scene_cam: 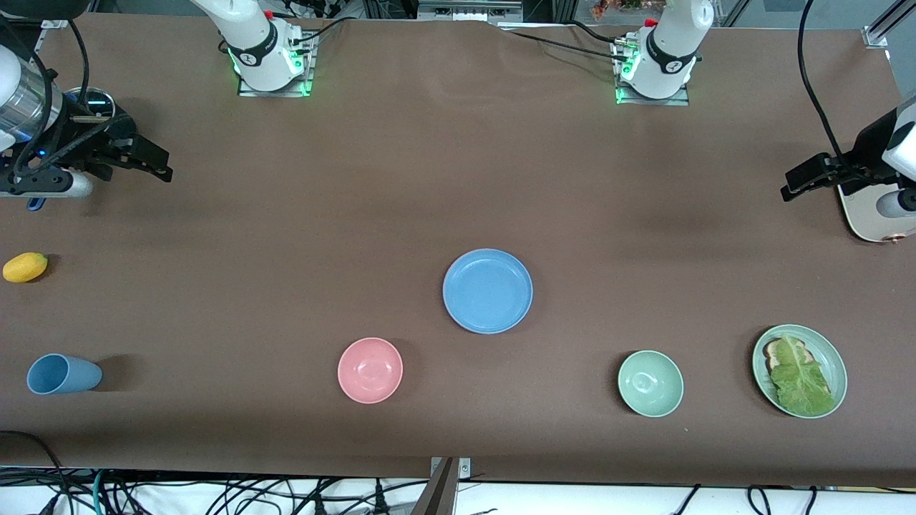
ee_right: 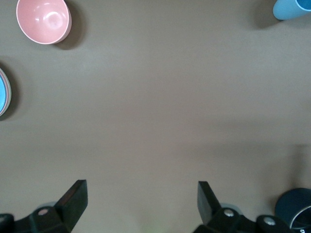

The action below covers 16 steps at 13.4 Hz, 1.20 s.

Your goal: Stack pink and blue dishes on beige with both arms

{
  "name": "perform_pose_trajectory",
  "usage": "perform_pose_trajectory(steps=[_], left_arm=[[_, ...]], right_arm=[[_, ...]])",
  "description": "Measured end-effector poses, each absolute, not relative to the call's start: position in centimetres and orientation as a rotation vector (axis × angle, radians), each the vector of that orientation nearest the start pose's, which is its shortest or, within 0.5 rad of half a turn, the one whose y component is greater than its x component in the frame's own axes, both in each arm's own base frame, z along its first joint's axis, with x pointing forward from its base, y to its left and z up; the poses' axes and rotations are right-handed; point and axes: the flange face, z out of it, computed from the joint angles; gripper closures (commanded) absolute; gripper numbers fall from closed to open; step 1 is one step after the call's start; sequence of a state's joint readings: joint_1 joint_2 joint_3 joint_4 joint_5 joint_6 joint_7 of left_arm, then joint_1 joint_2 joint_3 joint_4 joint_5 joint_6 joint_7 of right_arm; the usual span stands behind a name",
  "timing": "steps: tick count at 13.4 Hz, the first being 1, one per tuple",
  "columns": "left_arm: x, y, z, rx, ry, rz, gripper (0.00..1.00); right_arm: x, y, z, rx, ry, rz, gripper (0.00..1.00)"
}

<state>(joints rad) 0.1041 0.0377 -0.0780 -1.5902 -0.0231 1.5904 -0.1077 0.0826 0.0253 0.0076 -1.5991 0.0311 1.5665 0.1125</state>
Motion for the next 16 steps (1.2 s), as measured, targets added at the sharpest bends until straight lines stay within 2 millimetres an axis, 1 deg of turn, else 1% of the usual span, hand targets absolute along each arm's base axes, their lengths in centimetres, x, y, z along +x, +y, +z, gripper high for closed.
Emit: perform_pose_trajectory(steps=[4,7,11,16], left_arm=[[56.63,1.31,59.57,-3.158,-0.213,0.062,0.00],[56.64,1.31,59.56,-3.158,-0.213,0.062,0.00],[56.64,1.31,59.55,-3.158,-0.213,0.062,0.00],[56.65,1.27,59.54,-3.158,-0.212,0.062,0.00]], right_arm=[[55.70,5.28,59.87,-3.115,0.035,0.098,0.00],[55.97,4.68,60.52,-3.114,0.043,0.075,0.00],[56.29,4.84,59.95,-3.114,0.040,0.090,0.00],[56.34,4.80,59.91,-3.114,0.041,0.091,0.00]])
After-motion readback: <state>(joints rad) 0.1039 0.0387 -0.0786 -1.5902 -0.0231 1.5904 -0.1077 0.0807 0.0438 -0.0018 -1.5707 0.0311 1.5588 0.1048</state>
